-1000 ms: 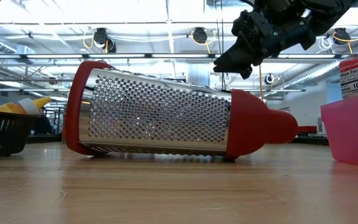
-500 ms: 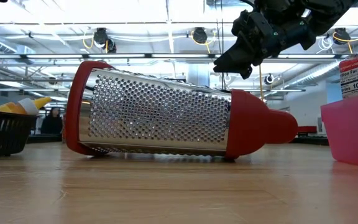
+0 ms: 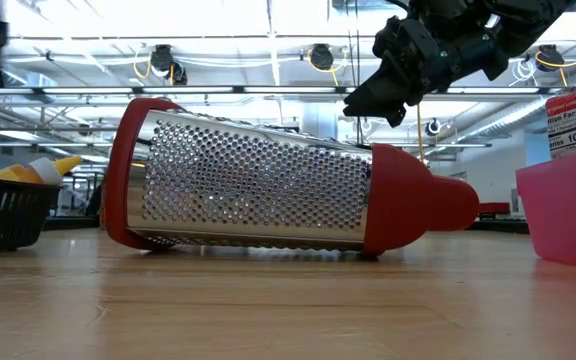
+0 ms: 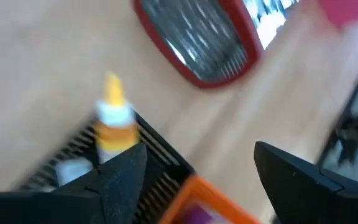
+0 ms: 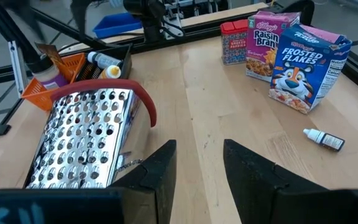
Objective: Pick & Place Kitchen Items
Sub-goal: Put the red seasoning can into the orange bin
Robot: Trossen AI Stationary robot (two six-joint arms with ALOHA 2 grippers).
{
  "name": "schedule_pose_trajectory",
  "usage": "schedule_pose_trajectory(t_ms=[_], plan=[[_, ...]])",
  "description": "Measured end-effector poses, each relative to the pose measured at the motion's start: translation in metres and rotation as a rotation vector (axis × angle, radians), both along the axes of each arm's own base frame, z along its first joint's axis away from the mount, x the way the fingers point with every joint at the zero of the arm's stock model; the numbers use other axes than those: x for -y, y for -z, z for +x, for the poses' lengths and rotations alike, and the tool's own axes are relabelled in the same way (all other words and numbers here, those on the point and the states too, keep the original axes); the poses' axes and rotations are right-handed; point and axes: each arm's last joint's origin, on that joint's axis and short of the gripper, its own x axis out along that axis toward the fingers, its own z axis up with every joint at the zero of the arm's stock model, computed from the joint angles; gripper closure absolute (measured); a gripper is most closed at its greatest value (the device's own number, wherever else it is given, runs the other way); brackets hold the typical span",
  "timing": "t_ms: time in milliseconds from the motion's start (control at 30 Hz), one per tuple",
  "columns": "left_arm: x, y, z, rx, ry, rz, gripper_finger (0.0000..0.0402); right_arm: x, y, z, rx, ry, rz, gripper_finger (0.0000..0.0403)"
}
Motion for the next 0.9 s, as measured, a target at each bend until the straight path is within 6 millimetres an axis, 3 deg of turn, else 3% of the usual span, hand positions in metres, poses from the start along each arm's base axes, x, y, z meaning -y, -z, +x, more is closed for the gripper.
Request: schedule_pose_trajectory(t_ms=[400,700,900], plan=[[-0.114,-0.015,-0.019,-0.192,-0.47,0.221,0.0112,0.0,0.0,0.0,0.0,0.0,0.0,0.0275],[-0.179,-0.016,-0.014,-0.25,-0.551,0.232,0.0114,0.0,0.0,0.0,0.0,0.0,0.0,0.0275],[-0.222,-0.004,-0.012,-0.322,-0.57,0.165,0.0115,0.0,0.0,0.0,-0.001,0.0,0.0,0.0275]])
